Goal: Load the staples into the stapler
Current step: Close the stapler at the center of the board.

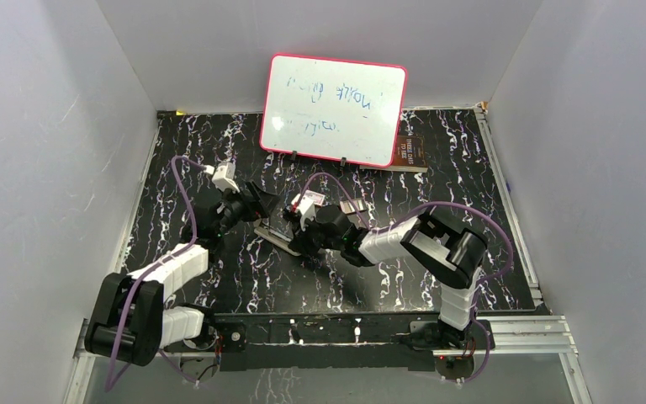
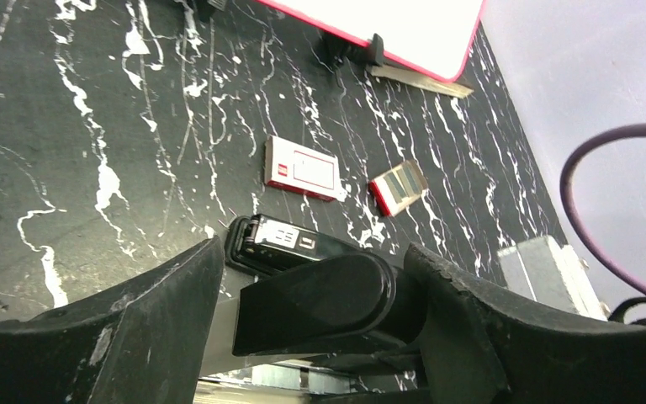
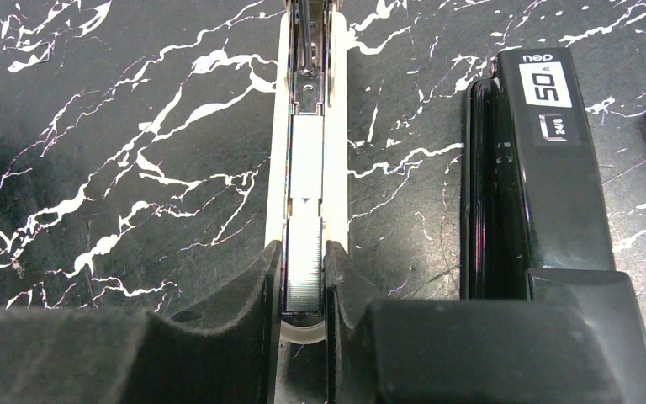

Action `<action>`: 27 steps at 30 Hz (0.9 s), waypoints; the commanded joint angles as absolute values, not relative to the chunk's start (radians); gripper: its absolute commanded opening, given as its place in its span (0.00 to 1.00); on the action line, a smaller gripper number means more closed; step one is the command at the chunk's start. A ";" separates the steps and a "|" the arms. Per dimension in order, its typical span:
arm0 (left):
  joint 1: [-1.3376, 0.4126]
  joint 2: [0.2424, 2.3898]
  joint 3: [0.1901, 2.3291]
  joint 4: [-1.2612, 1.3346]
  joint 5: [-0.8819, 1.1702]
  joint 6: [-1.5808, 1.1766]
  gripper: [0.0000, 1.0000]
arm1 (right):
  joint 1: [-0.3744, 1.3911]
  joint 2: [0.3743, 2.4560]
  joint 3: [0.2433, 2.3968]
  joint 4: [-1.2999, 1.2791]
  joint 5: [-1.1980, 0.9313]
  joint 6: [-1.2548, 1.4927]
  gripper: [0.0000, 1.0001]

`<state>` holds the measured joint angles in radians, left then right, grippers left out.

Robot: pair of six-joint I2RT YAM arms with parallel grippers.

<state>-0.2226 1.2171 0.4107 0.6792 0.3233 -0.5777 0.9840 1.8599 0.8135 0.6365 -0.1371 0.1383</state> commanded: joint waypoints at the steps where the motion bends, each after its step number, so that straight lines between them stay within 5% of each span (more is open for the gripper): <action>1: -0.238 1.163 0.465 0.597 0.347 -0.532 0.77 | 0.988 1.904 0.771 0.596 -0.114 0.117 0.00; 13: -0.239 1.083 0.516 0.492 0.411 -0.529 0.82 | 0.984 1.895 0.708 0.680 -0.125 0.062 0.05; 19: -0.239 1.117 0.705 0.179 0.353 -0.307 0.89 | 0.963 1.830 0.663 0.583 -0.151 -0.015 0.06; 27: -0.238 1.191 0.705 0.175 0.362 -0.072 0.98 | 0.901 1.668 0.605 0.446 -0.233 -0.085 0.42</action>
<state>-0.2398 1.1740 0.7418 0.1997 0.3294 -0.2417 0.9379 1.7393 0.6601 0.6464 -0.1867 -0.0380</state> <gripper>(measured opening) 0.981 0.358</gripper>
